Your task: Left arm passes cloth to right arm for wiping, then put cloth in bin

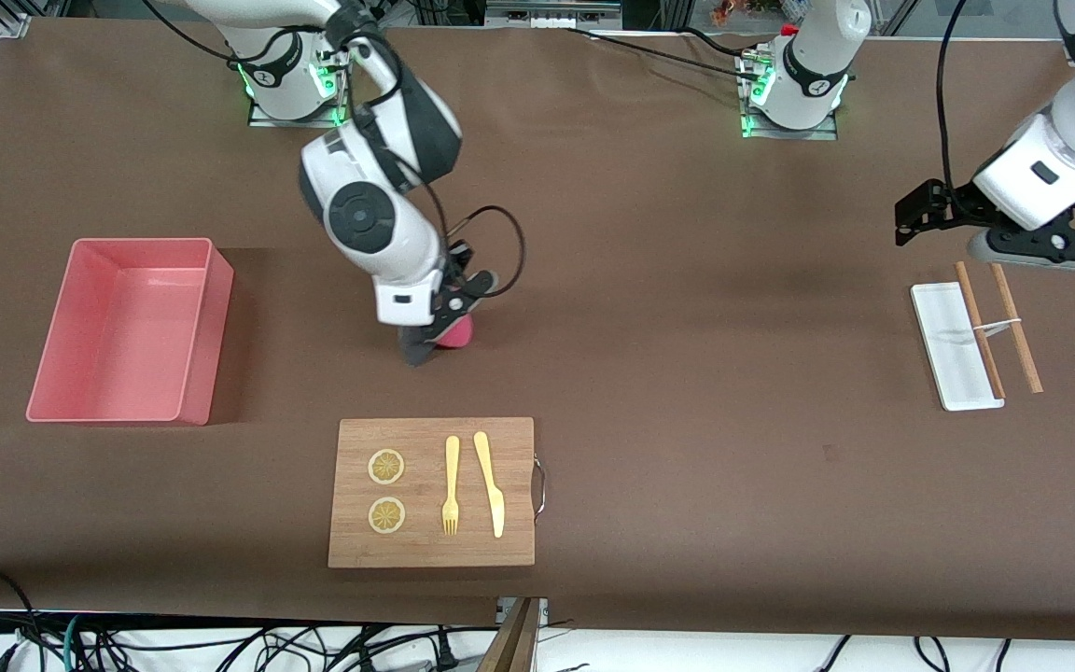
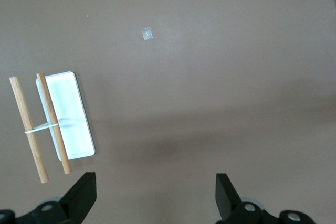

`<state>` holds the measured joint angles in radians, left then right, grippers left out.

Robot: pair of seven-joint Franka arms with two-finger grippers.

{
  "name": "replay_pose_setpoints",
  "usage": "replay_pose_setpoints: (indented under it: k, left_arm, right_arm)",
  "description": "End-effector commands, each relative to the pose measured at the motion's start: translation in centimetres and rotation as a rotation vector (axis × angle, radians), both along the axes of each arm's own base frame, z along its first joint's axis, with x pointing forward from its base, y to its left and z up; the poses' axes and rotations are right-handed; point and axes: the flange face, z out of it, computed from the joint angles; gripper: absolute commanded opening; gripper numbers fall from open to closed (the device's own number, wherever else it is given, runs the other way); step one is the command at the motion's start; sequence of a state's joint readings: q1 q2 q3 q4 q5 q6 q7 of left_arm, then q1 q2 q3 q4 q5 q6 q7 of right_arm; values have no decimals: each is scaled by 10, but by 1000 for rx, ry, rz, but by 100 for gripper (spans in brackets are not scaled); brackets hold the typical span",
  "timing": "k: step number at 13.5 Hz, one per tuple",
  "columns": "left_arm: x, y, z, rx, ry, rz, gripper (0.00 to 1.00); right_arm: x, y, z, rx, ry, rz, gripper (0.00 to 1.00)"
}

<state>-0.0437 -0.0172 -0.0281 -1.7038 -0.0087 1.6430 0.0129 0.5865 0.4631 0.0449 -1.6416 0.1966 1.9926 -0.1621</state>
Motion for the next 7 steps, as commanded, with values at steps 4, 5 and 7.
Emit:
replay_pose_setpoints:
  k: [4, 5, 7]
  left_arm:
    - [-5, -8, -1, -10, 24, -20, 100]
    - [-7, -8, -2, -11, 37, -25, 100]
    - [-7, -7, -3, -10, 45, -26, 100]
  right_arm:
    - [18, 3, 21, 22, 25, -62, 0]
    - [26, -14, 14, 16, 26, -38, 0]
    - [41, -61, -15, 9, 54, -7, 0]
